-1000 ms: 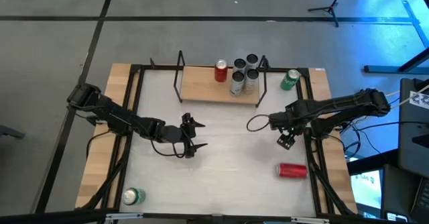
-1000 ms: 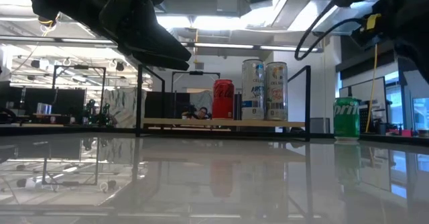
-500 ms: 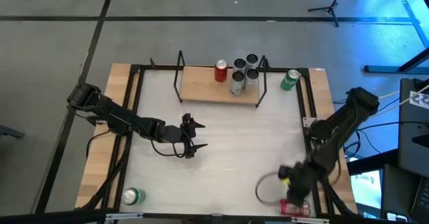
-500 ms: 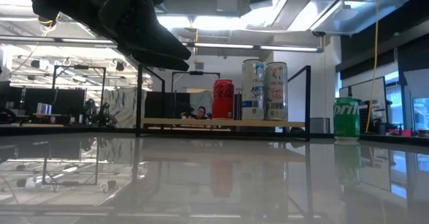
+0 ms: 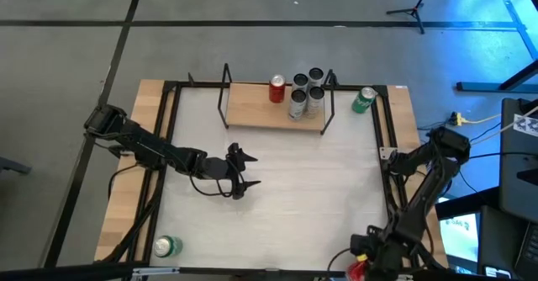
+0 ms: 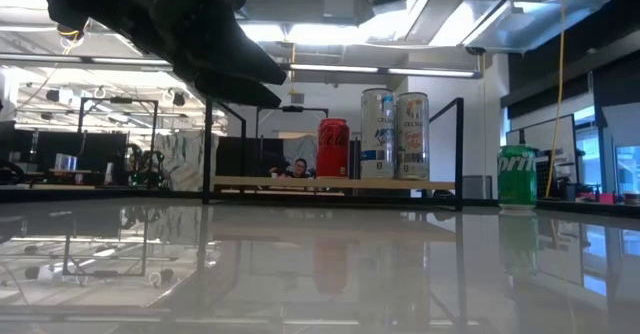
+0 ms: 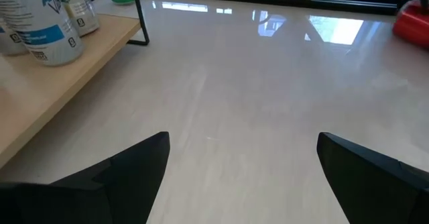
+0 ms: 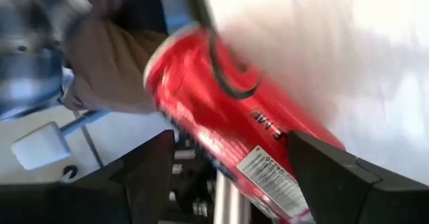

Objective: Place canned beverage on shelf
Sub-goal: Put the red soda can on the shelf aligned with the other red soda can

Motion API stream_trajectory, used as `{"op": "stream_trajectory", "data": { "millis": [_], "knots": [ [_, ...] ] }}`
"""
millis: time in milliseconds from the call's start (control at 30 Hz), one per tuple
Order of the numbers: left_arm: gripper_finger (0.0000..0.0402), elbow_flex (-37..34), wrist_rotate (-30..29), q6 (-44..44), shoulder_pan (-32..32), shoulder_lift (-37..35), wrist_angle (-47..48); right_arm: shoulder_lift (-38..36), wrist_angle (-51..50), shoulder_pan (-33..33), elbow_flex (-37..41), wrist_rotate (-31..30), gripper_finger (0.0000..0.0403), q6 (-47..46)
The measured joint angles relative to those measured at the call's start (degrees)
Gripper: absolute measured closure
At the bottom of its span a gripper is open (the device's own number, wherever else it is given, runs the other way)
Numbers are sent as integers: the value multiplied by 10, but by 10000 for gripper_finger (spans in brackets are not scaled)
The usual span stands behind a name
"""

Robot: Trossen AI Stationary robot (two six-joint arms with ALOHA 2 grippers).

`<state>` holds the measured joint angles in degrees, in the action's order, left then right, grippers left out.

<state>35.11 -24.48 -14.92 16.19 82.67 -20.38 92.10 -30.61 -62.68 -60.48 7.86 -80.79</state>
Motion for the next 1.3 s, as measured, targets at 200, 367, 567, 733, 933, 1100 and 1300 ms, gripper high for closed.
{"op": "stream_trajectory", "data": {
  "millis": [200, 367, 567, 733, 933, 1100, 1300],
  "knots": [
    [33, 0, 0, -20, 0, 0, 0, 24, 30, -23, -1, -63, 117, 103],
    [33, 0, -1, -27, 0, 0, -3, 68, 35, -25, -4, -64, 117, 164],
    [33, 0, -1, -27, 0, 0, -4, 75, 34, -26, -4, -77, 117, 182],
    [33, 0, -1, -27, 0, 0, -4, 75, 33, -26, -3, -77, 117, 177],
    [33, 0, -1, -26, 0, 0, -12, 74, 11, -25, -3, -74, 117, 144],
    [33, 0, -1, -26, 0, 0, -13, 63, -27, -25, -4, -73, 117, 104],
    [33, 0, -1, -26, 0, 0, -17, 32, -142, -19, 5, -107, 117, 28]
  ]
}}
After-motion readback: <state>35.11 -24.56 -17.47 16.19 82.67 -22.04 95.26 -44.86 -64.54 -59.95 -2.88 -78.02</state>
